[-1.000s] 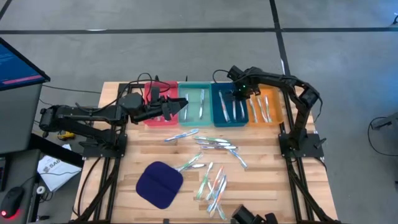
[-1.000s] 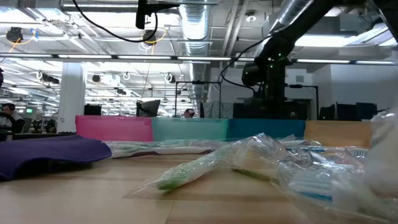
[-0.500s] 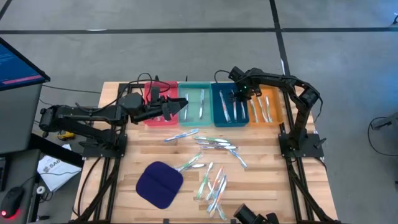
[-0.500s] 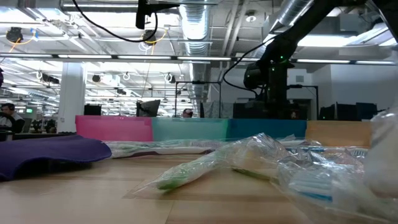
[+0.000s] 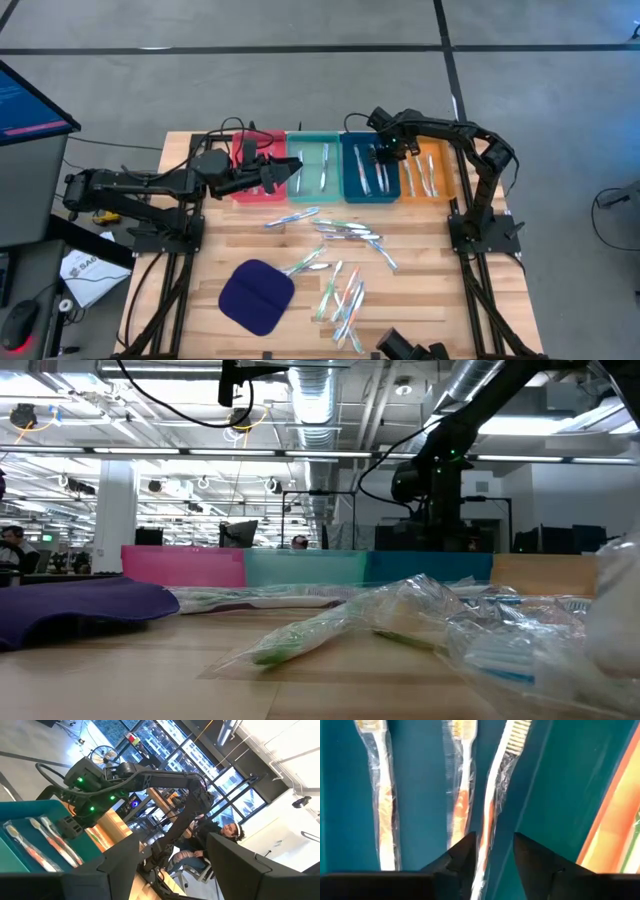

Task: Pick & Place Toothbrushes
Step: Put the blue toothbrush into the red bin

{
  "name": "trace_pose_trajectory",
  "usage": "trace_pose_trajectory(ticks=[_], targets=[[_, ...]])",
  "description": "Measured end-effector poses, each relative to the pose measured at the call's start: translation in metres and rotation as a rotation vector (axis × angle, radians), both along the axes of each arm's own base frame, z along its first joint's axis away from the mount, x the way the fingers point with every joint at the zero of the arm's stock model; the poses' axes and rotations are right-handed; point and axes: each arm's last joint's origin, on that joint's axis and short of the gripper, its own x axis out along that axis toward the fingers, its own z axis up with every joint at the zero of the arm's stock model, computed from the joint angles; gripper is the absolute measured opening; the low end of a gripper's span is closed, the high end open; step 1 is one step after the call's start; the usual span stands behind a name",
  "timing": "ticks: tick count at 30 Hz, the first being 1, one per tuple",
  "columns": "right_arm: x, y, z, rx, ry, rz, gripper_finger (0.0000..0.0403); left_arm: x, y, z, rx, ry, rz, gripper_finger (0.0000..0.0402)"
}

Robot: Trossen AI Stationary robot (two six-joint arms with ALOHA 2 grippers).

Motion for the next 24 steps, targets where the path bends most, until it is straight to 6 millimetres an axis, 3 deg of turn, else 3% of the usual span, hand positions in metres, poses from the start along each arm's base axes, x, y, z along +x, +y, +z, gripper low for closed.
trace_pose_trajectory(ticks=[6, 15, 19, 24], targets=[[0.003, -0.004, 0.017, 0.003, 0.009, 0.071, 0.0159, 0.000, 0.000, 0.000, 0.000, 0.000, 0.000, 0.0227], [0.026, -0.011, 0.066, -0.056, -0.127, 0.219, 0.0181, 0.000, 0.000, 0.000, 0.052, 0.018, -0.005, 0.0227], [0.044, -0.003, 0.089, -0.059, -0.246, 0.337, 0.0182, 0.000, -0.001, 0.000, 0.101, 0.035, -0.046, 0.0227], [0.066, 0.021, 0.116, -0.058, -0.317, 0.456, 0.0174, 0.001, -0.003, -0.005, 0.176, 0.101, -0.118, 0.0227]])
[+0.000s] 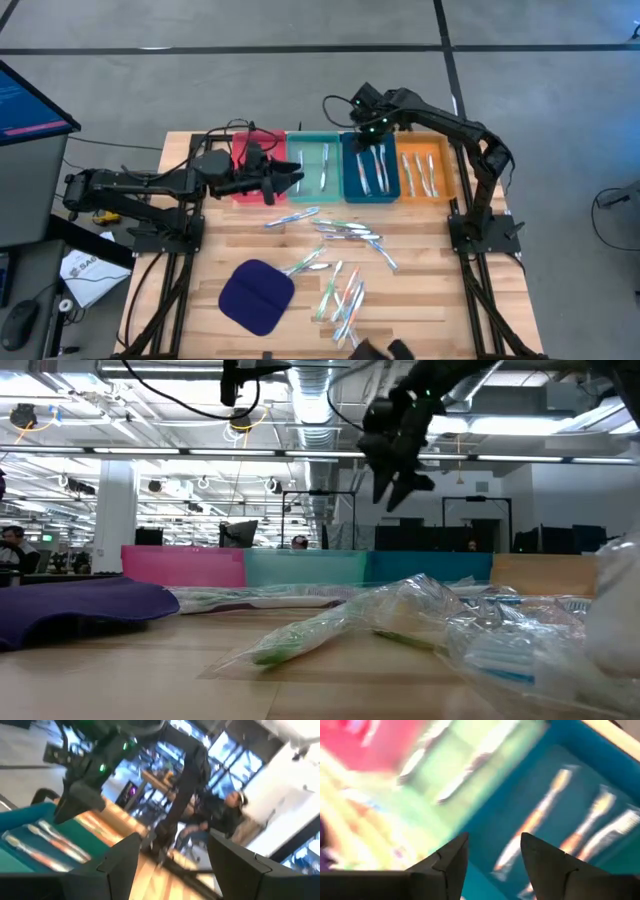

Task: Pick & Place Toothbrushes
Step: Put the blue toothbrush into the red bin

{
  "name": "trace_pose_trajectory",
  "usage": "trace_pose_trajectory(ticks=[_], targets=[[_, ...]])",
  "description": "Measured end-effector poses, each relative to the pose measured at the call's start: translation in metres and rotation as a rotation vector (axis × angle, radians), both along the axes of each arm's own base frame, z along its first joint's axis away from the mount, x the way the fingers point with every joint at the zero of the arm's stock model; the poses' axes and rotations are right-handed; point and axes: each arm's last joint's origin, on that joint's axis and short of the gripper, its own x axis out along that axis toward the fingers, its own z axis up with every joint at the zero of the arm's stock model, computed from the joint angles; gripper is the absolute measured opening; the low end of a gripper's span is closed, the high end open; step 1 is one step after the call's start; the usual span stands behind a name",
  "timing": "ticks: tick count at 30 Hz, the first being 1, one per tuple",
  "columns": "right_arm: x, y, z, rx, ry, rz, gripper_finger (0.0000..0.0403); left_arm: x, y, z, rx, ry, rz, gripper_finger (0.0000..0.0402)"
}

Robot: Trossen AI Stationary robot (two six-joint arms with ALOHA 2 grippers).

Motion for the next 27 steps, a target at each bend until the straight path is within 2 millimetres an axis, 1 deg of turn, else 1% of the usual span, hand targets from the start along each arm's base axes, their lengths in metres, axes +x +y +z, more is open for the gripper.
trace_pose_trajectory(ticks=[4, 8, 12, 14, 16, 21, 23, 27], targets=[[0.018, 0.029, 0.017, -0.008, -0.033, 0.095, 0.0166, 0.000, -0.003, -0.011, 0.013, 0.116, -0.049, 0.0227], [0.035, 0.066, 0.030, -0.018, -0.060, 0.197, 0.0162, -0.003, -0.010, -0.019, 0.051, 0.220, -0.097, 0.0227], [0.042, 0.107, 0.044, -0.023, -0.099, 0.274, 0.0163, -0.006, -0.017, -0.027, 0.120, 0.319, -0.151, 0.0227], [0.040, 0.126, 0.053, -0.018, -0.115, 0.291, 0.0164, -0.010, -0.021, -0.029, 0.147, 0.356, -0.179, 0.0227], [0.039, 0.142, 0.061, -0.023, -0.130, 0.270, 0.0166, -0.013, -0.026, -0.031, 0.170, 0.400, -0.206, 0.0227], [0.025, 0.172, 0.082, 0.069, -0.167, 0.064, 0.0166, -0.023, -0.035, -0.038, 0.194, 0.510, -0.257, 0.0227], [0.022, 0.182, 0.091, 0.093, -0.215, 0.032, 0.0165, -0.024, -0.038, -0.040, 0.182, 0.524, -0.268, 0.0227], [0.022, 0.206, 0.114, 0.032, -0.403, 0.190, 0.0165, -0.028, -0.043, -0.045, 0.176, 0.584, -0.307, 0.0227]])
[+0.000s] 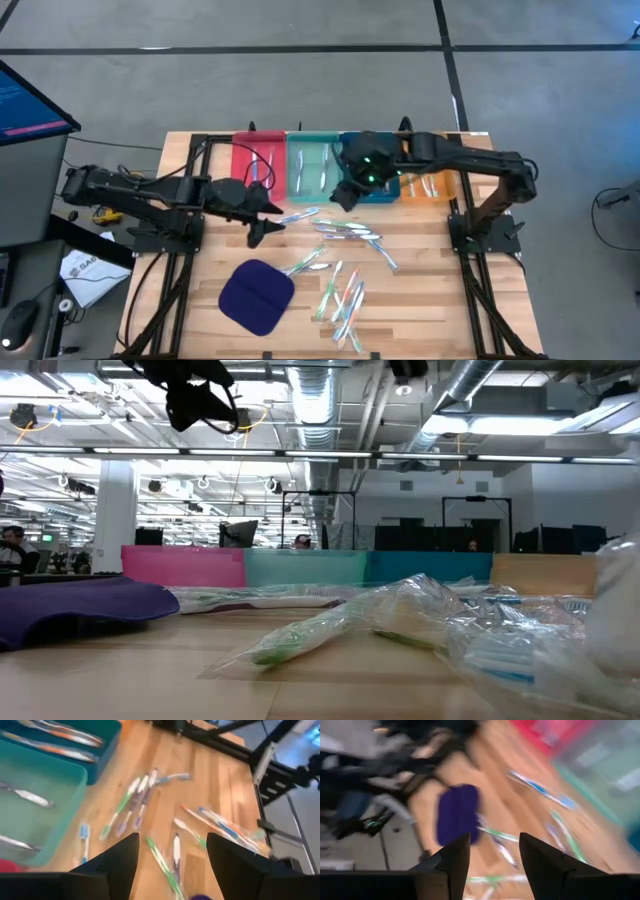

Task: Pick & Place Toothbrushes
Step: Put the blue toothbrush into the red bin

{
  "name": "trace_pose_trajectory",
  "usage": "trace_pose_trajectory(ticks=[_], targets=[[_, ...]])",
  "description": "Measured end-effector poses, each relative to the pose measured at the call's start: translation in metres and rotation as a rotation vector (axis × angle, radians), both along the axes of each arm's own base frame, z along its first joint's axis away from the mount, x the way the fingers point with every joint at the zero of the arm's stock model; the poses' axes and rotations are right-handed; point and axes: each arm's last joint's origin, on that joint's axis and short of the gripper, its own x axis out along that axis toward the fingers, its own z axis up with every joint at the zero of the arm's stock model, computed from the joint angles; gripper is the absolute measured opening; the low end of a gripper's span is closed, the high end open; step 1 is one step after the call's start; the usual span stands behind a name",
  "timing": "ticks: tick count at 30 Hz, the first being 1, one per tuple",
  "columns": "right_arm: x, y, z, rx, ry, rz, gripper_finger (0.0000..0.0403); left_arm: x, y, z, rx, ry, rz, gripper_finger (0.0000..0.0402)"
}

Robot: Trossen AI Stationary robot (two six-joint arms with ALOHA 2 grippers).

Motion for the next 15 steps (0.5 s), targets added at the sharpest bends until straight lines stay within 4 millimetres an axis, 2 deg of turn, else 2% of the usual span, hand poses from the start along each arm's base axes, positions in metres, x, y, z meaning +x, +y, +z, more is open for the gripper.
trace_pose_trajectory(ticks=[5, 10, 12, 15], targets=[[0.006, 0.022, 0.028, -0.064, -0.279, 0.056, 0.0166, 0.001, -0.009, -0.001, -0.027, 0.006, -0.110, 0.0227], [0.012, 0.037, 0.049, -0.033, -0.510, 0.066, 0.0164, 0.001, -0.009, -0.002, -0.030, 0.009, -0.066, 0.0227], [0.014, 0.043, 0.053, -0.009, -0.557, 0.072, 0.0165, 0.003, -0.009, -0.003, -0.018, 0.018, -0.066, 0.0227], [0.021, 0.053, 0.054, 0.000, -0.607, 0.076, 0.0167, 0.007, -0.011, -0.008, 0.005, 0.041, -0.169, 0.0227]])
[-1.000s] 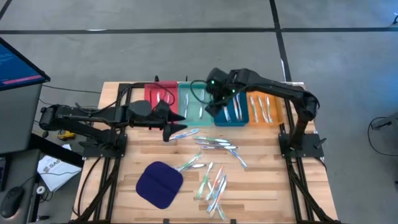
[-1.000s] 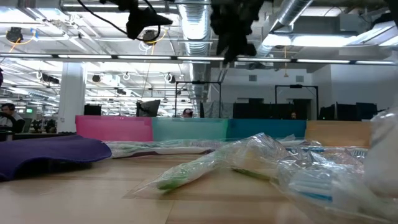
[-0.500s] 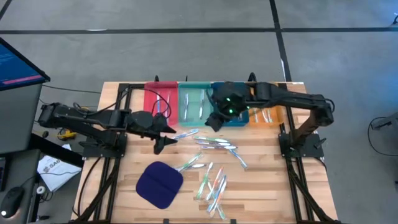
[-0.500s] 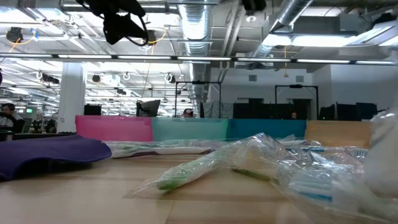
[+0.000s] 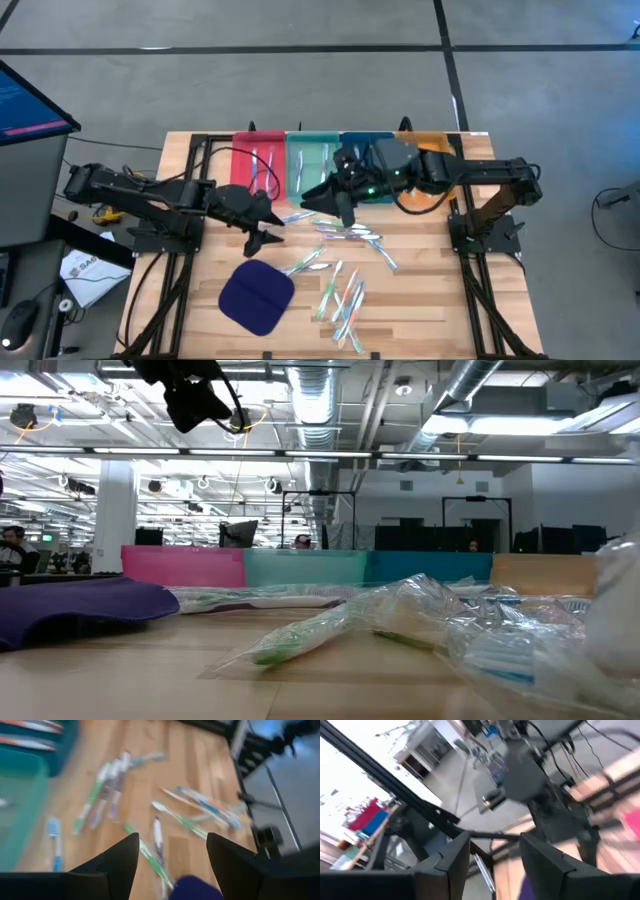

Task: Pick & Place Toothbrushes
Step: Put the blue toothbrush into the red bin

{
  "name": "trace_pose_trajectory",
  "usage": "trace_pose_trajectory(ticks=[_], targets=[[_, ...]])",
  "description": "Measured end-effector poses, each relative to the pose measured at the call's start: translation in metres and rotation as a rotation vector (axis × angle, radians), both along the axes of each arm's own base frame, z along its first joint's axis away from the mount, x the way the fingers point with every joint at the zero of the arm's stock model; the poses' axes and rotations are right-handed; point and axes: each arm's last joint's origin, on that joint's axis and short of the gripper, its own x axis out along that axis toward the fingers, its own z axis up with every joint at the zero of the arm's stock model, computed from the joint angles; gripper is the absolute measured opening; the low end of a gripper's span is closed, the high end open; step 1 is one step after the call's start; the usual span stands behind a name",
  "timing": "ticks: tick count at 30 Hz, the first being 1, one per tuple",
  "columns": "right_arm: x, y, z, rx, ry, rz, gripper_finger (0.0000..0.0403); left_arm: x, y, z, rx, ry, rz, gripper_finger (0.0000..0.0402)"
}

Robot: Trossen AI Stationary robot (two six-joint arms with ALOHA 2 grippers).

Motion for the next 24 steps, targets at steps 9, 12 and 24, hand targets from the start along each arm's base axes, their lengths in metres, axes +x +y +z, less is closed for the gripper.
trace_pose_trajectory(ticks=[9, 12, 24], targets=[[0.001, 0.017, -0.019, 0.031, 0.037, 0.013, 0.0169, 0.016, -0.015, -0.020, 0.000, 0.085, -0.070, 0.0227], [-0.004, 0.023, -0.038, 0.021, 0.101, 0.001, 0.0168, 0.022, -0.017, -0.026, -0.014, 0.099, -0.061, 0.0227], [-0.012, 0.029, -0.094, 0.109, 0.288, -0.047, 0.0171, 0.029, -0.012, -0.054, 0.207, 0.253, -0.040, 0.0227]])
